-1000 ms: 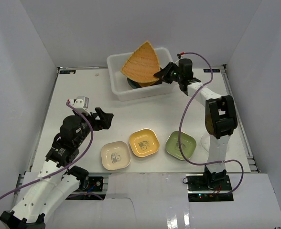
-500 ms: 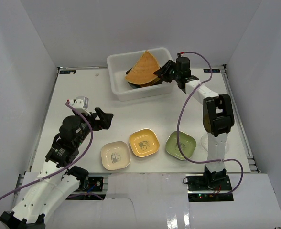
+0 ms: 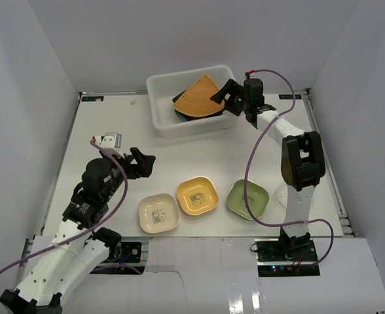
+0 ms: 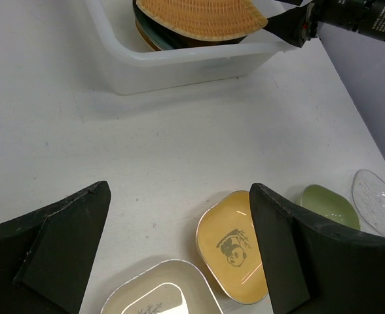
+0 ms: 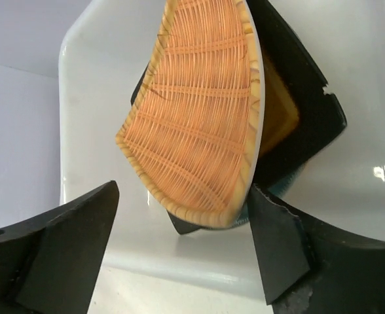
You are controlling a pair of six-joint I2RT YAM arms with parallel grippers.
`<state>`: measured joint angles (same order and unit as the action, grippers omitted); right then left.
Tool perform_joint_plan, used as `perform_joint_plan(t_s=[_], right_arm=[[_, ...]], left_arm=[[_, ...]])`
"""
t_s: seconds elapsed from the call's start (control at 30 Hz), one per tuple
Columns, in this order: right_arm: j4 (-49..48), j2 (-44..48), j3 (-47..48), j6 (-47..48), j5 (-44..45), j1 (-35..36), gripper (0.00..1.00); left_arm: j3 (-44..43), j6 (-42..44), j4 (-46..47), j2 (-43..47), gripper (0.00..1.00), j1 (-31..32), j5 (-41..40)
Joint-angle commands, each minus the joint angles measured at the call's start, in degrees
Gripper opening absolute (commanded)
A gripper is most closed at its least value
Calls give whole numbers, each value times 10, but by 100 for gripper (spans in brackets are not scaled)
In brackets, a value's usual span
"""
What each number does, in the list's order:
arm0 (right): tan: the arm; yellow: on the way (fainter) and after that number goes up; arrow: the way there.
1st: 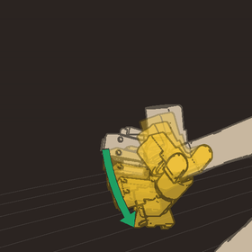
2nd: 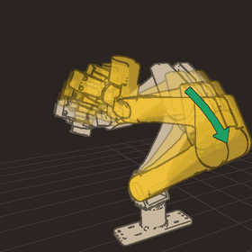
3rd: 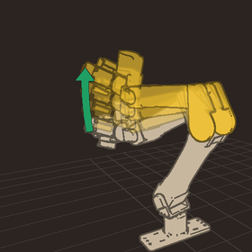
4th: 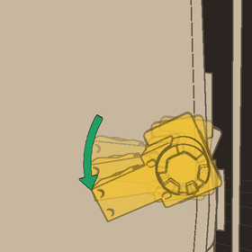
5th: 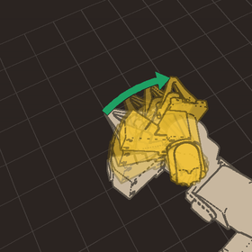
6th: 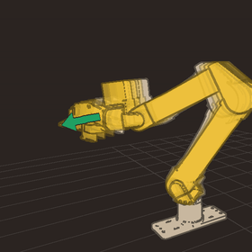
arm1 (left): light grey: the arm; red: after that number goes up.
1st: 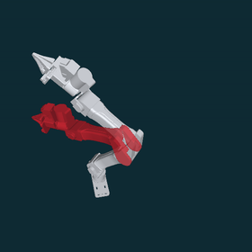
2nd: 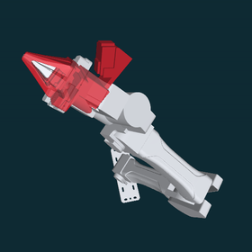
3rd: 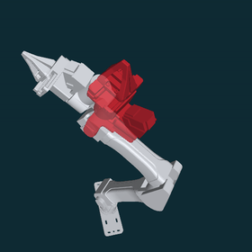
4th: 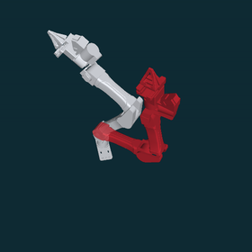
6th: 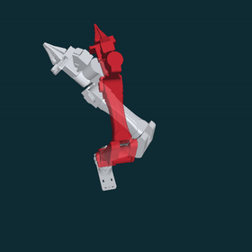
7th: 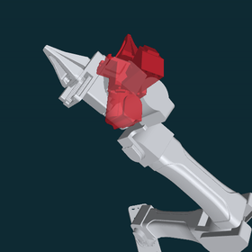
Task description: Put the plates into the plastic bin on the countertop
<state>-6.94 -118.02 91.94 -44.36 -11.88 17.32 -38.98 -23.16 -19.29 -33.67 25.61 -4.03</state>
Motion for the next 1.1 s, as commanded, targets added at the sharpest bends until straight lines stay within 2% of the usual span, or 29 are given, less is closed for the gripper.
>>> perform_joint_plan(t_s=[0.0, 0.17, 0.27, 0.4, 0.47, 0.53, 0.63, 0.7, 0.83, 0.97, 1.07], right_arm=[[-6, 79, -23, 59, 26, -2, 86], [6, 131, -72, 113, 46, -4, 98], [9, 165, -105, 131, 44, -7, 98], [9, 225, -188, 152, 44, -7, 98], [4, 267, -254, 158, 36, -6, 93], [-17, 310, -303, 157, 5, 1, 79], [-5, 348, -371, 178, -18, 42, 70], [18, 358, -390, 211, -13, 77, 70], [68, 397, -435, 245, 53, 163, 70], [116, 454, -472, 253, 125, 206, 70], [157, 500, -497, 256, 214, 232, 71]], left_arm=[[-4, 0, -5, -8, 98, -4, 5], [-6, -12, -13, -39, 98, -4, 17], [-13, -25, -26, -66, 98, -4, 24], [-51, -41, -89, -112, 97, -3, 24], [-72, -53, -153, -150, 96, -3, 16], [-97, -76, -200, -173, 95, -3, -4], [-123, -115, -294, -201, 91, -3, -28], [-125, -131, -347, -196, 90, -3, -33], [-119, -173, -418, -178, 89, -3, -46], [-111, -191, -485, -188, 87, -3, -6], [-98, -204, -519, -213, 85, 6, 8]])
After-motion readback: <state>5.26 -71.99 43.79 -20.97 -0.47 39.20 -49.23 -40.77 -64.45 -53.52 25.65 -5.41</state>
